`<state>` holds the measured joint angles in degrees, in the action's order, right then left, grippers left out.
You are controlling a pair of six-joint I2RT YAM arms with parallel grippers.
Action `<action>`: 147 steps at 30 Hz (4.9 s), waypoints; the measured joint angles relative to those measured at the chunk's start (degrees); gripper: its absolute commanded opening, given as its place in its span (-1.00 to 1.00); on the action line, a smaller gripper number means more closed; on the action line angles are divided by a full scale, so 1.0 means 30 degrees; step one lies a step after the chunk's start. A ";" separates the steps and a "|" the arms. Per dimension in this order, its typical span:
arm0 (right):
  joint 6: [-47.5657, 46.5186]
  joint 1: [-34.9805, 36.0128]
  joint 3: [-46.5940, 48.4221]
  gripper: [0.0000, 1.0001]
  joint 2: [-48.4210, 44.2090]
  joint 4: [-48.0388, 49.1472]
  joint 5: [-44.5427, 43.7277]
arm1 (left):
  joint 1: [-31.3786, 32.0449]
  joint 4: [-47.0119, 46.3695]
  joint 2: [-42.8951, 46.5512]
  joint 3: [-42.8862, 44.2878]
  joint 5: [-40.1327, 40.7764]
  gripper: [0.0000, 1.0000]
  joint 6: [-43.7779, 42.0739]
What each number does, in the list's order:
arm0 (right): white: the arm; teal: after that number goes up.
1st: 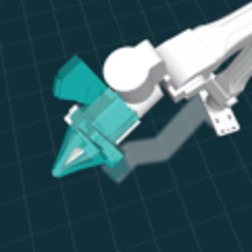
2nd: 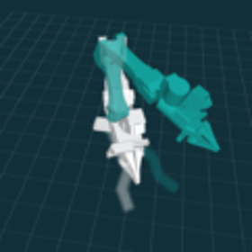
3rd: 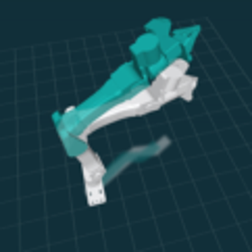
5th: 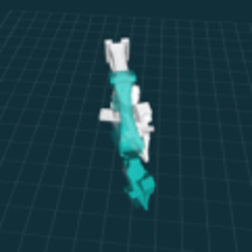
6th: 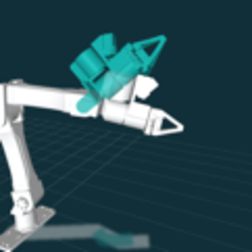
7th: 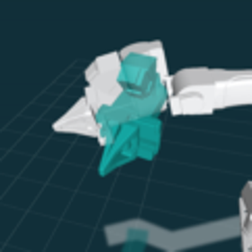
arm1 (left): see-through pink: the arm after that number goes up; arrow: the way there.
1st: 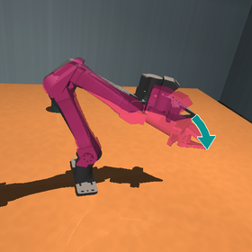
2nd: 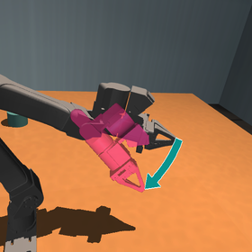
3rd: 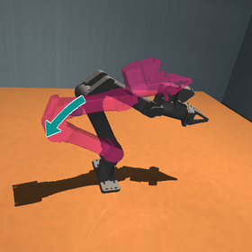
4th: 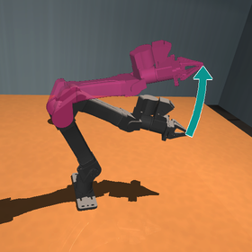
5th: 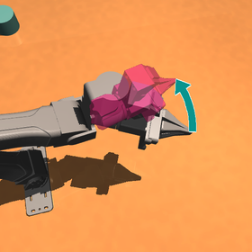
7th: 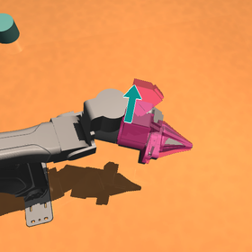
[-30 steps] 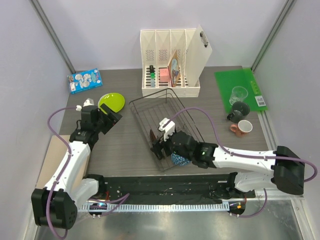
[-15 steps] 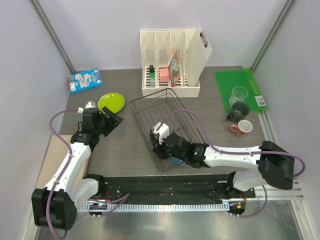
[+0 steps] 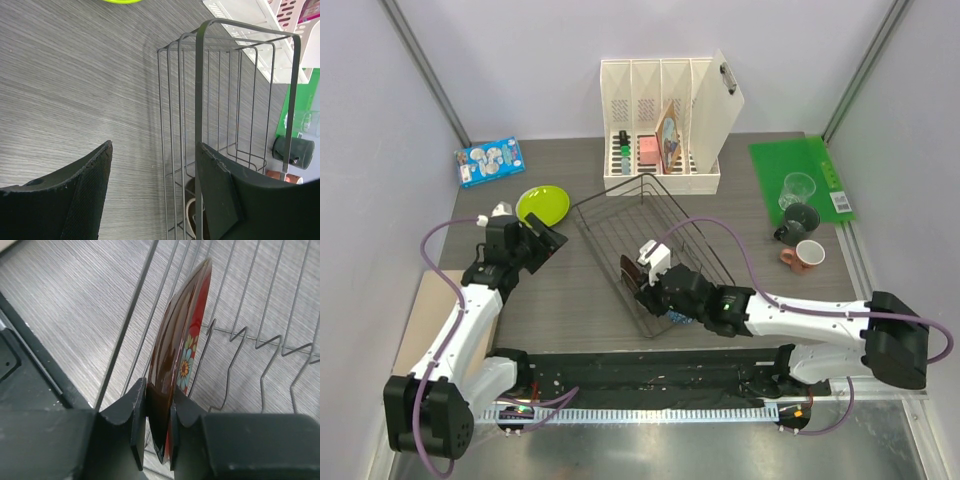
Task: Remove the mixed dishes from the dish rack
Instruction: Pick up the plate from the dish rack, then place the plate at the center of the board.
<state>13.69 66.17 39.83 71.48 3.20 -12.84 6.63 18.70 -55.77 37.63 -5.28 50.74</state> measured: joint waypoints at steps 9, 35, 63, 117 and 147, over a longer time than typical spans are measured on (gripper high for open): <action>-0.0743 0.0095 0.1333 -0.98 -0.2040 -0.1916 0.0153 | 0.0044 -0.0146 -0.1668 0.0007 -0.0940 0.25 0.0000; -2.3001 0.1326 -0.4983 -0.98 -0.4830 0.9326 -0.4925 | 0.0160 0.1428 0.0000 0.3337 -0.2594 0.25 -0.0182; -3.1328 0.4087 -0.3934 -0.98 0.3002 1.3537 -0.4328 | 0.3475 0.1443 0.0503 0.2980 -0.5974 0.98 -0.1406; -2.7248 0.5654 -0.2506 0.99 0.2018 1.5278 -0.6222 | 0.4160 -0.0896 0.1260 0.2142 -0.5377 -1.00 0.0386; -0.5340 0.5989 -0.3854 0.99 -1.0775 0.7635 -1.0193 | -0.5005 -1.1038 -0.8896 0.3410 -0.0612 -1.00 0.3453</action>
<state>-2.33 84.14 28.27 39.16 26.11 -43.42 -8.38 -14.41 -82.46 47.86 -7.11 61.10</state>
